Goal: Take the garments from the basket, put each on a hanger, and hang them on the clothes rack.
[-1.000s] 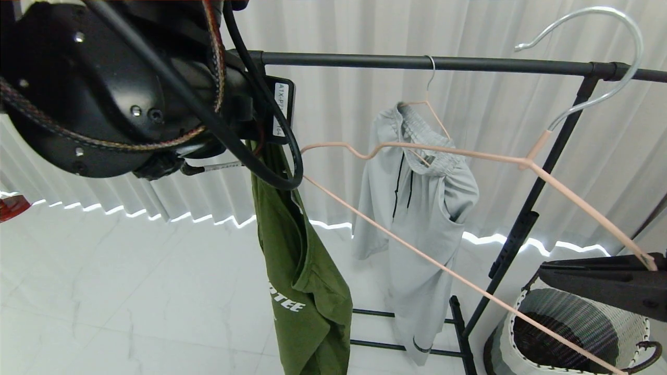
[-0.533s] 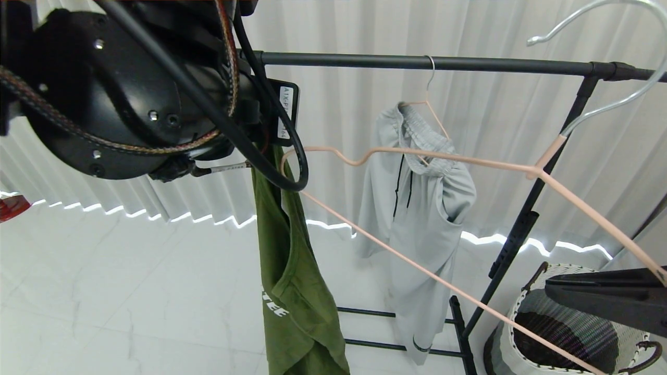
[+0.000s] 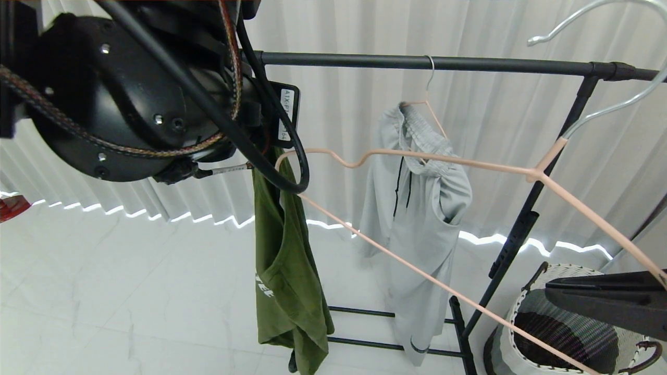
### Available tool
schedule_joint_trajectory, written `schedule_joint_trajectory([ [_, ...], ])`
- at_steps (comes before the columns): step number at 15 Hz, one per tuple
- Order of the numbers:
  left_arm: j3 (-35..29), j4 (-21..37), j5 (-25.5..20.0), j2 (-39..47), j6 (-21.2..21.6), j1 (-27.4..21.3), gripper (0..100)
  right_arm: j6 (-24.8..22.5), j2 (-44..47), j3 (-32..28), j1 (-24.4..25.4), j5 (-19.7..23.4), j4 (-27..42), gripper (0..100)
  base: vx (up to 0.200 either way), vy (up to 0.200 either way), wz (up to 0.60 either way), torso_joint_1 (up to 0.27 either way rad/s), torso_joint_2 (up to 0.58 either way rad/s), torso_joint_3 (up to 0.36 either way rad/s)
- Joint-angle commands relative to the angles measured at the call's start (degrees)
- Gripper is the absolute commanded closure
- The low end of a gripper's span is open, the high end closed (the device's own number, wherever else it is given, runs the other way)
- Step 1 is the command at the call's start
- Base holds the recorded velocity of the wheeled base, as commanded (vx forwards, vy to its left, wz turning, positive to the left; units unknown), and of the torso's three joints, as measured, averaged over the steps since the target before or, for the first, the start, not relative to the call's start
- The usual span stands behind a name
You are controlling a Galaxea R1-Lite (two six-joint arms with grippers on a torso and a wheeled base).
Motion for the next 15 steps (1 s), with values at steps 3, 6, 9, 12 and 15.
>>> schedule_joint_trajectory([
  [3, 0.1, 0.0, 0.1, -0.2, 0.0, -1.4, 100, -0.3, 1.0, 0.0, 0.2, -0.5, -0.2, 100, 0.0, 0.0, 0.0, 0.0, 0.0, 0.0],
  [6, 0.2, 0.0, 0.2, -0.4, 0.0, -3.1, 100, -0.2, 2.8, 0.3, -0.9, -0.8, -3.9, 100, 0.0, 0.0, 0.0, 0.0, 0.0, 0.0],
  [9, 0.7, 0.0, 0.3, -0.4, -0.1, -3.1, 100, -0.2, 5.0, 0.4, -3.1, -0.9, -8.0, 100, 0.0, 0.0, 0.0, 0.0, 0.0, 0.0],
  [12, 0.6, 0.0, 0.1, -0.5, -0.3, -4.4, 100, -0.1, 7.4, 0.4, -3.6, -1.2, -11.3, 100, 0.0, 0.0, 0.0, 0.0, 0.0, 0.0],
  [15, 0.6, 0.0, 0.1, -0.5, -1.5, -5.6, 100, 0.1, 11.4, 0.1, -3.6, -1.4, -15.0, 100, 0.0, 0.0, 0.0, 0.0, 0.0, 0.0],
])
